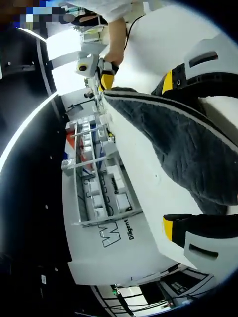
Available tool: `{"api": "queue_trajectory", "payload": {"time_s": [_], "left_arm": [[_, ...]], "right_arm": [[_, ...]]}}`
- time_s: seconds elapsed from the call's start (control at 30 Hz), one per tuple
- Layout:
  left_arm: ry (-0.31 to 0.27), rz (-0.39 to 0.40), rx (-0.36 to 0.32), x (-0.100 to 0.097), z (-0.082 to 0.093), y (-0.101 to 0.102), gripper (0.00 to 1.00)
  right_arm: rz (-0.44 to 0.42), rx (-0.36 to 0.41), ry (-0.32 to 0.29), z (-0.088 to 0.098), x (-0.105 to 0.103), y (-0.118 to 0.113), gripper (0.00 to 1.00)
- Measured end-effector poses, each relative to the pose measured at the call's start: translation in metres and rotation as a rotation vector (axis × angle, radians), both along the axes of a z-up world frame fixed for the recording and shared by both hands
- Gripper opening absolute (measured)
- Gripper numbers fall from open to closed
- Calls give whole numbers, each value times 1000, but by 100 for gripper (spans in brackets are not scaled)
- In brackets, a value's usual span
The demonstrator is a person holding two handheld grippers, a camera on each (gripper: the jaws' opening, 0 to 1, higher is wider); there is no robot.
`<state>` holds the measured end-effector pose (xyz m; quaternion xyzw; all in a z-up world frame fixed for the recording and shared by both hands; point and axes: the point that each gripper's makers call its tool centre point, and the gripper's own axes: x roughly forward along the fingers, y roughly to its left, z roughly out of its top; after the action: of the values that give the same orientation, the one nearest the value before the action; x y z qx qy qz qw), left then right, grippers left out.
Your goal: Open the folded towel by lifting each exposed corner and separating the folded layers until the towel lies flat within the target outline without major curled edges
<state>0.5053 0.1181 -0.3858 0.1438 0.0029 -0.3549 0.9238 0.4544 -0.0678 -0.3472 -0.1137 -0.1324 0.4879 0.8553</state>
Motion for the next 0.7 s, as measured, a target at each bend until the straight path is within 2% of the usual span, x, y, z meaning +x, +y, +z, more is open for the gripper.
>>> {"api": "queue_trajectory", "payload": {"time_s": [0.2, 0.33, 0.53, 0.7], "left_arm": [[-17, -8, -9, -3, 2, -2, 96], [-15, 1, -11, -2, 1, -1, 96], [-12, 11, -19, 0, 2, 3, 96], [-6, 17, -20, 3, 0, 4, 96]], "right_arm": [[0, 13, -40, 14, -10, -4, 1], [-33, 45, -42, 22, -7, -13, 1], [-101, 124, 7, 26, 11, -35, 1], [-174, 186, 83, 21, 29, -55, 1]]}}
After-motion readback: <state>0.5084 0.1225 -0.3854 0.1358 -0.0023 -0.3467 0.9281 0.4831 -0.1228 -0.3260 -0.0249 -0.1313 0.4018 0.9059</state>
